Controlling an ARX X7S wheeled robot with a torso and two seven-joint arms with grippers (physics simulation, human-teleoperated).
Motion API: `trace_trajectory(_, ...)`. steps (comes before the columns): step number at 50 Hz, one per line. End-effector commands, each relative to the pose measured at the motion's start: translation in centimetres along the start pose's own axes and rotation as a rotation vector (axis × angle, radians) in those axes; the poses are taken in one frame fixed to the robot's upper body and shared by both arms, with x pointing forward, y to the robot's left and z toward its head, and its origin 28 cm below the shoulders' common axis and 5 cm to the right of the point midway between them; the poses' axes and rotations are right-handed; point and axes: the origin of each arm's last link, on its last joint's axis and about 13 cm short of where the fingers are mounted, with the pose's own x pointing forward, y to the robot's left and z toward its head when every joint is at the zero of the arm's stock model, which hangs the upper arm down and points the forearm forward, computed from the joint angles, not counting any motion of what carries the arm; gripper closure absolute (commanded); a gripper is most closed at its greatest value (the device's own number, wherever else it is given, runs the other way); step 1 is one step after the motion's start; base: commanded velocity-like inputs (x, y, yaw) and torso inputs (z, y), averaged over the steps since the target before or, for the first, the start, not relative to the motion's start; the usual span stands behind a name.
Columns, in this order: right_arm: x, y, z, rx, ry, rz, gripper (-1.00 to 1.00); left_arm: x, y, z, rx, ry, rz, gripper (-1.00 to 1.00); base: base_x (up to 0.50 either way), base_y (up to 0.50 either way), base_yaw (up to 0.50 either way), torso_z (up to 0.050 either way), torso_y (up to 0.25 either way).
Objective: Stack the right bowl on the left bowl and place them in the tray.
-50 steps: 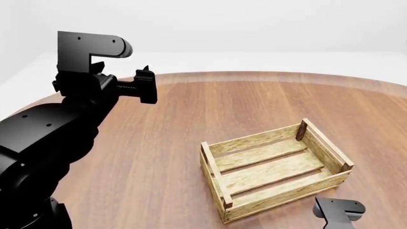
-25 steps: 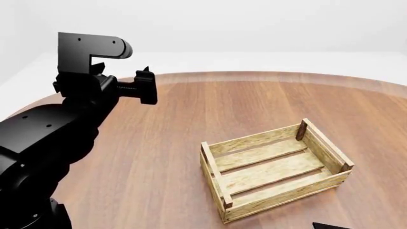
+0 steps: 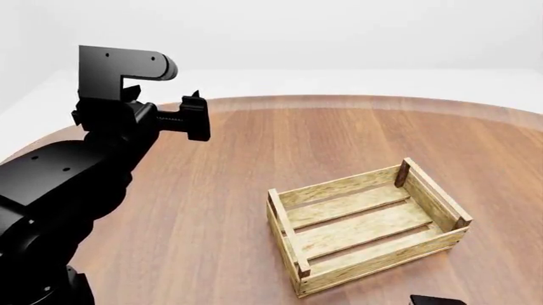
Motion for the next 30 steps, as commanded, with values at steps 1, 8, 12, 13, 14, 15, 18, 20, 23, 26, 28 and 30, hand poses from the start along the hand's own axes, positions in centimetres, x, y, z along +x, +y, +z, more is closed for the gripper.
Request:
trace_trajectory(1,-1.0,1.1,0.1,-0.099,-0.068,0.073,1.00,0.0,0.0,0.0,0.001,0.000,0.001,-1.00,0.00,0.00,0.00,0.000,0.000)
trace_trajectory(8,-2.2,1.9,0.5,-0.147,-0.111,0.106,1.00,-0.1,0.0,0.0,0.000,0.000,-0.001,-1.00,0.00,0.00,0.00,0.000,0.000)
trace_trajectory(12,-2.2,1.9,0.5,-0.147,-0.111,0.106,1.00,-0.1,0.0,0.0,0.000,0.000,-0.001,-1.00,0.00,0.00,0.00,0.000,0.000)
trace_trajectory(13,-2.2,1.9,0.5,-0.147,-0.111,0.106,1.00,-0.1,0.0,0.0,0.000,0.000,-0.001,-1.00,0.00,0.00,0.00,0.000,0.000)
trace_trajectory(14,-4.7,3.1,1.7,-0.184,-0.212,0.161,1.00,-0.1,0.1,0.1,-0.003,-0.003,0.000,-1.00,0.00,0.00,0.00,0.000,0.000)
trace_trajectory(15,-4.8,3.2,1.7,-0.184,-0.212,0.161,1.00,-0.1,0.1,0.1,-0.003,-0.003,0.000,-1.00,0.00,0.00,0.00,0.000,0.000)
trace_trajectory(18,-4.8,3.2,1.7,-0.184,-0.212,0.161,1.00,-0.1,0.1,0.1,-0.003,-0.003,0.000,-1.00,0.00,0.00,0.00,0.000,0.000)
trace_trajectory(20,-4.8,3.2,1.7,-0.184,-0.212,0.161,1.00,-0.1,0.1,0.1,-0.003,-0.003,0.000,-1.00,0.00,0.00,0.00,0.000,0.000)
trace_trajectory(23,-4.8,3.2,1.7,-0.184,-0.212,0.161,1.00,-0.1,0.1,0.1,-0.003,-0.003,0.000,-1.00,0.00,0.00,0.00,0.000,0.000)
trace_trajectory(26,-6.8,4.4,3.0,-0.151,-0.357,0.319,1.00,-0.1,0.2,0.2,-0.004,-0.003,0.004,-1.00,0.00,0.00,0.00,0.000,0.000)
trace_trajectory(28,-6.8,4.4,3.0,-0.151,-0.357,0.319,1.00,-0.1,0.2,0.2,-0.004,-0.003,0.004,-1.00,0.00,0.00,0.00,0.000,0.000)
trace_trajectory(30,-7.4,5.3,3.7,-0.055,-0.386,0.451,1.00,-0.1,0.1,0.3,-0.004,-0.005,0.004,-1.00,0.00,0.00,0.00,0.000,0.000)
